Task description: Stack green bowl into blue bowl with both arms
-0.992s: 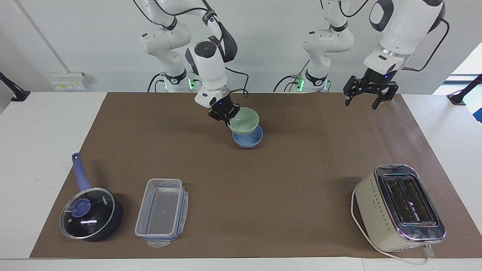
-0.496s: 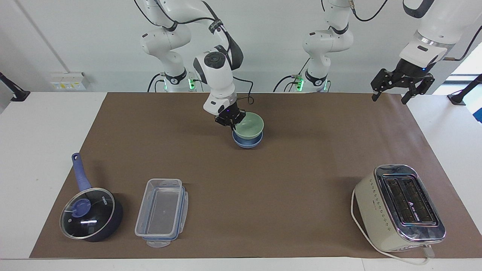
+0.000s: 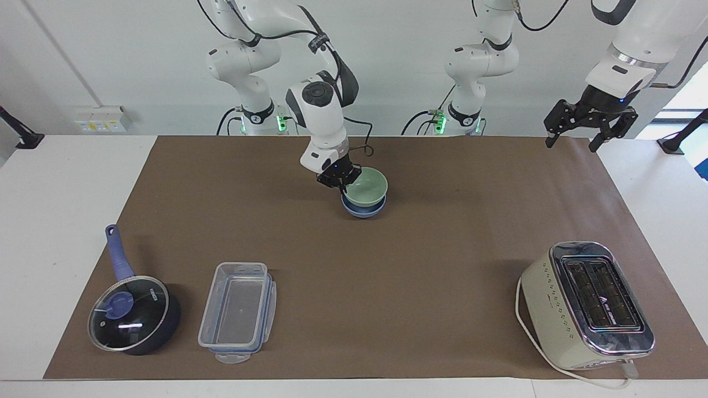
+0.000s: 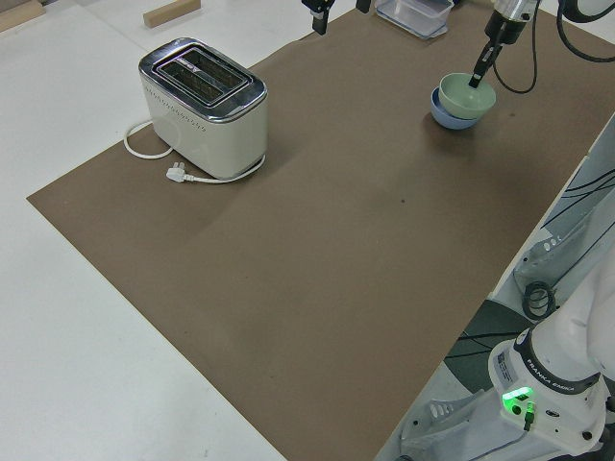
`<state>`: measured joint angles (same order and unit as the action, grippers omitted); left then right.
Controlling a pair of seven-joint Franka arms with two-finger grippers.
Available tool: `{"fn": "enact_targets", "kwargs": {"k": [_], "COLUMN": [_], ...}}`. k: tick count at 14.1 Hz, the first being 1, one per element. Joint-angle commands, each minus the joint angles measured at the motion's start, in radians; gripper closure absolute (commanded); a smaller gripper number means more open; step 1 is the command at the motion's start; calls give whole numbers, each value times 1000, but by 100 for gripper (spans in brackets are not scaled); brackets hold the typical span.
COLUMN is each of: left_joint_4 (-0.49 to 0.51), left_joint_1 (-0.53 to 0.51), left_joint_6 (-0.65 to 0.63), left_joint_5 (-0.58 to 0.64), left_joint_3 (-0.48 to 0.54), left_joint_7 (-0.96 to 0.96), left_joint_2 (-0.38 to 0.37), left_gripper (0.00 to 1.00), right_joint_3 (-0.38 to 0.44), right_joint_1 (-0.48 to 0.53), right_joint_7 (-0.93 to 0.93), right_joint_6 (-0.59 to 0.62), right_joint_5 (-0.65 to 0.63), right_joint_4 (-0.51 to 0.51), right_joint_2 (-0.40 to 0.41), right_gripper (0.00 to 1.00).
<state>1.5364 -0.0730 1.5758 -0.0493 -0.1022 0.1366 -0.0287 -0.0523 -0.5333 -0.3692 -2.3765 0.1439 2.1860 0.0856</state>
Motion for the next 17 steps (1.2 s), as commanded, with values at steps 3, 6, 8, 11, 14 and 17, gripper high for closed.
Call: {"fn": "enact_targets", "kwargs": {"k": [3, 6, 8, 11, 14, 17], "left_joint_4": [-29, -38, -42, -42, -35, -30], "left_joint_1": [10, 59, 102, 130, 111, 113], "left_joint_6": [-26, -66, -76, -91, -89, -105], "left_joint_5": [29, 43, 43, 48, 45, 48], "left_joint_3": [4, 53, 82, 118, 114, 114], "left_joint_7": [9, 11, 11, 9, 8, 4], "left_joint_2": [10, 20, 23, 15, 6, 4], "left_gripper": [0, 0, 0, 0, 0, 0], "right_joint_3": [2, 2, 2, 2, 3, 11], "right_joint_1": [-2, -2, -2, 7, 15, 39], "right_joint_7": [35, 33, 33, 36, 38, 39], "right_joint_6": [-30, -33, -32, -32, -32, -27], "right_joint_5": [14, 14, 14, 14, 14, 14], "right_joint_4": [-5, -6, -3, -8, -34, -54], "right_joint_2": [19, 33, 33, 36, 46, 22], "right_gripper": [100, 100, 94, 61, 32, 0]}}
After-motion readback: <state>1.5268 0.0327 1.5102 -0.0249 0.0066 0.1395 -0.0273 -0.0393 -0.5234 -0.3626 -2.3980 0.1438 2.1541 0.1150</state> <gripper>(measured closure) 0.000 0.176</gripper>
